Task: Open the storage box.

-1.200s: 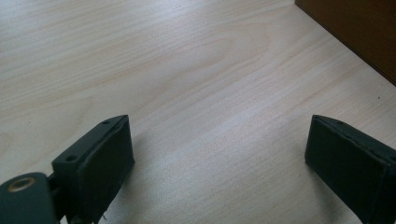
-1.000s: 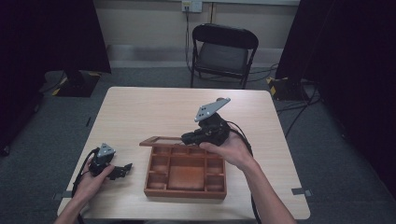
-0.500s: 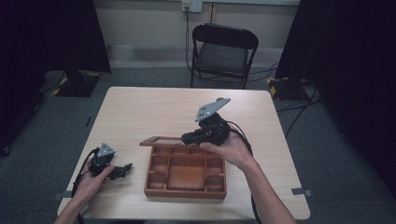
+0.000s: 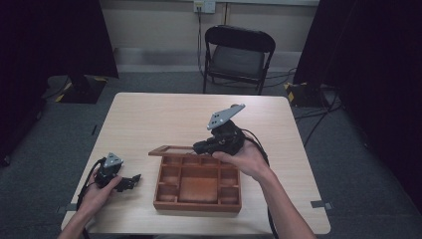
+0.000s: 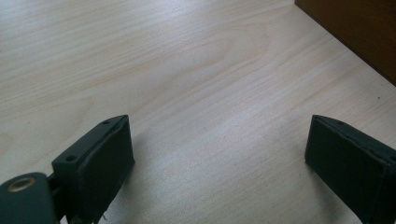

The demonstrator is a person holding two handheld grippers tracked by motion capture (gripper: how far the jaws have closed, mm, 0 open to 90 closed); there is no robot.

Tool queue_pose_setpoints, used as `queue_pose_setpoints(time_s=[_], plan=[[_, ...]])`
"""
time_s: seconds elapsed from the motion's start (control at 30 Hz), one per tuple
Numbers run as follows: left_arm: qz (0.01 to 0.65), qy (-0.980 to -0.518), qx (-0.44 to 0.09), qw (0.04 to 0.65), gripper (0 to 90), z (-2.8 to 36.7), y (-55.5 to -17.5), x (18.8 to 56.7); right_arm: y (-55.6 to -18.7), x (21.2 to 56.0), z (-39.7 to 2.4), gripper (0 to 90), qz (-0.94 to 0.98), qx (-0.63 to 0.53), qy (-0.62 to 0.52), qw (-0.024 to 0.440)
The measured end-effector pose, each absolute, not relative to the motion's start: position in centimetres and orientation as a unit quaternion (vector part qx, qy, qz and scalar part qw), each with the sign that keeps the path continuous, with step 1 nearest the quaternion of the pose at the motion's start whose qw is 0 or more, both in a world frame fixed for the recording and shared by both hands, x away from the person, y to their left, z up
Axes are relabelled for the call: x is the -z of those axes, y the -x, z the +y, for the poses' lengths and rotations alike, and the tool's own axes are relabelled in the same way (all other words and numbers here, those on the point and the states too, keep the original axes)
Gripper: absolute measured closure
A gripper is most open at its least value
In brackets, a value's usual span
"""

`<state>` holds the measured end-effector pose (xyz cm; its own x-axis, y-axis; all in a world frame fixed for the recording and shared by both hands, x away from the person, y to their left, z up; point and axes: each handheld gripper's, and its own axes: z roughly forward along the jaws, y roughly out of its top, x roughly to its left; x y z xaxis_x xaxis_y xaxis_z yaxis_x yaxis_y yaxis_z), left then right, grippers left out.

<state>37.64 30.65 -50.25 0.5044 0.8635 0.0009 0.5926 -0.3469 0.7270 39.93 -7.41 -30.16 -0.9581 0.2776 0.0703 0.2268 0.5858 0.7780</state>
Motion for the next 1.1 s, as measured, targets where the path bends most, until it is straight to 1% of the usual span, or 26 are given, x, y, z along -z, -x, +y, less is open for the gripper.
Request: queue_pose_setpoints(time_s=[1.1], plan=[[0.457, -0.796, -0.197, 0.343, 7.1, 30.65, -37.64, 50.25, -39.8, 30.25, -7.36, 85.1, 0.892, -0.429, -0.141, 0.027]])
